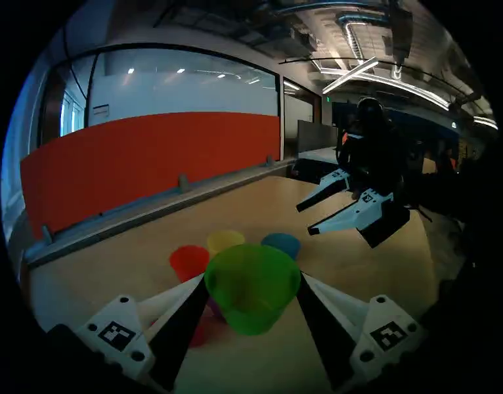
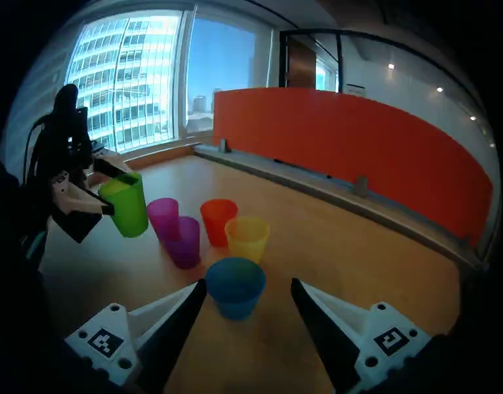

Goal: Pour water

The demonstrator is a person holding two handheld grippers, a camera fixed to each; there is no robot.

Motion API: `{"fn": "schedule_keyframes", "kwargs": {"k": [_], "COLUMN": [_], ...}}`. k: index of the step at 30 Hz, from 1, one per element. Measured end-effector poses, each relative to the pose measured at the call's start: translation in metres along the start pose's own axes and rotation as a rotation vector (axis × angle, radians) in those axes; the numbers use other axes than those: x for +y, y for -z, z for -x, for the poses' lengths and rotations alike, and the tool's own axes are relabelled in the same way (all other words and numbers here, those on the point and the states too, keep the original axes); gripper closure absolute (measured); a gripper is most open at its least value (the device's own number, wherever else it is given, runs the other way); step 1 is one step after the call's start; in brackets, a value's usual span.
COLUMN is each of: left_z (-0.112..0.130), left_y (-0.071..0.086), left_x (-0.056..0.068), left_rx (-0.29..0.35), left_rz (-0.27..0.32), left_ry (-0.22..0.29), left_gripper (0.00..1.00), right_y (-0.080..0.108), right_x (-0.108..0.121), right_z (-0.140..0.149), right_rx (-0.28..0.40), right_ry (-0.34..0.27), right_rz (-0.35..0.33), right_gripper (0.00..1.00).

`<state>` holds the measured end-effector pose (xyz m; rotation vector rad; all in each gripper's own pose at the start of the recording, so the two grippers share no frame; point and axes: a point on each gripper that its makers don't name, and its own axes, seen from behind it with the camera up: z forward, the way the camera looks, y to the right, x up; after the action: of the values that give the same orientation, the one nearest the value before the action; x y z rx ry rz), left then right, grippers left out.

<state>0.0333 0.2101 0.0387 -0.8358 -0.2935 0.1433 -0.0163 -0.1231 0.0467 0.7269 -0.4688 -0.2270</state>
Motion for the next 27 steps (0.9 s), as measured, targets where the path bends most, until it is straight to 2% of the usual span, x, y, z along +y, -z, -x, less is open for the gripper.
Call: {"fn": "schedule_keyframes", "kwargs": {"k": [8,27], "left_z": [-0.023,-0.055], "left_y": [0.013,0.038], "left_x": [-0.018,-0.033], "left_rx": [0.070,0.165], "left_rz": [-0.053,-0.116], "left_ry": [0.019,0.017], "left_gripper": [0.11,0.11], "right_y": [-0.007,-0.027], "right_x": [-0.006,-0.017], "right_z": [0.012,0.033], "right_rx": [-0.032,-0.086], "right_ry": [0.016,0.033], "right_rz": [-0.018,-0.041], "right_gripper": [0.01,0.01]}}
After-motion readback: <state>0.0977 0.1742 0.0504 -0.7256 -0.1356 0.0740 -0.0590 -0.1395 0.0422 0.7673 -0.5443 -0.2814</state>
